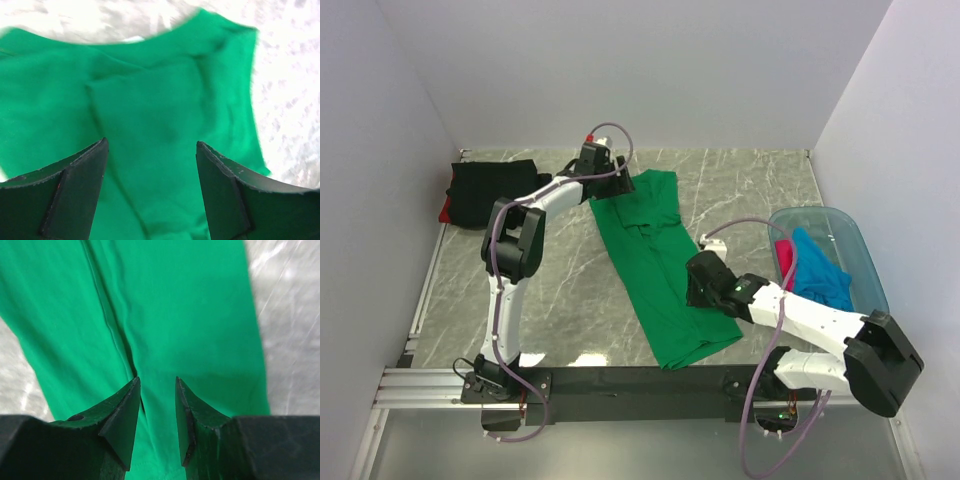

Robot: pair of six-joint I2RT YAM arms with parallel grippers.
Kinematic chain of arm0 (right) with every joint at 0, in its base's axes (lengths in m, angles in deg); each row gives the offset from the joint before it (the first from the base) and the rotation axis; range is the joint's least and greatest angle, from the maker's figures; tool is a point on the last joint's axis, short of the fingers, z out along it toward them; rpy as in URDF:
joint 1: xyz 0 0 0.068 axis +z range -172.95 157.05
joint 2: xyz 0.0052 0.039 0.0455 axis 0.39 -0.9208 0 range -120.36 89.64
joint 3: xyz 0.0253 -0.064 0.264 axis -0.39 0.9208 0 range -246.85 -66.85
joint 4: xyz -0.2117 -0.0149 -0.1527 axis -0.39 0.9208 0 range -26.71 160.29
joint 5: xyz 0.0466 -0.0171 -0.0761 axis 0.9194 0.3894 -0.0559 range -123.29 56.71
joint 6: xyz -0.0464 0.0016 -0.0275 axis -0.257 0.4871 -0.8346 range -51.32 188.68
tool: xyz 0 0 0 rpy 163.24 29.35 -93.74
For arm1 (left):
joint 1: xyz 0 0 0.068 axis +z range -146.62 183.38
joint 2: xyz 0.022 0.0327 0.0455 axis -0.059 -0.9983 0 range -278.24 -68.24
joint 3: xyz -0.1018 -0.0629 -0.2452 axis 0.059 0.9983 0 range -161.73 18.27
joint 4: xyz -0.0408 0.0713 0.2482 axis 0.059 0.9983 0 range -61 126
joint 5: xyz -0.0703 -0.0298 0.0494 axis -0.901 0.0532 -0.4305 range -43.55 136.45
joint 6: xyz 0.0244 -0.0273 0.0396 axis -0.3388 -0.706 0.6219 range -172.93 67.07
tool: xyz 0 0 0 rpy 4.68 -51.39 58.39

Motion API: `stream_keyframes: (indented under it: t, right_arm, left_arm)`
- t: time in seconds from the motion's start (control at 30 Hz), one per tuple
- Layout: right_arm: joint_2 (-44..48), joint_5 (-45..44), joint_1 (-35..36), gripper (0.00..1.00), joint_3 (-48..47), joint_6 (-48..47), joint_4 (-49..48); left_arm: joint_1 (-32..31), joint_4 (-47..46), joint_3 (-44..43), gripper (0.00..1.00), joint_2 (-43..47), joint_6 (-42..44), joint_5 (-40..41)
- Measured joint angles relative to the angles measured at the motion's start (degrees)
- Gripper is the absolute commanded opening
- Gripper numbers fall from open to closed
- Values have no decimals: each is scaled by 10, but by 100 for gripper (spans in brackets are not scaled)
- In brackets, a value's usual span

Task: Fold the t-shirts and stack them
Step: Fold the tshirt

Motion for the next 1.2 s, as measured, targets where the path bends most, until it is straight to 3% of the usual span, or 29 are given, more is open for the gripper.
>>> stream_keyframes:
  t: [0.53,0.83,1.2]
  right_arm:
    - [-105,-12,112,41,-10,78,15]
    - [-183,4,172,41,-83,104,19]
    - [-217,20,180,42,-117,105,16]
  left_arm:
    - [-21,13,18,77,-6,0,3]
    - [-21,20,-43,77,-48,4,-1]
    - [-21,21,-119,77,-99,16,-29]
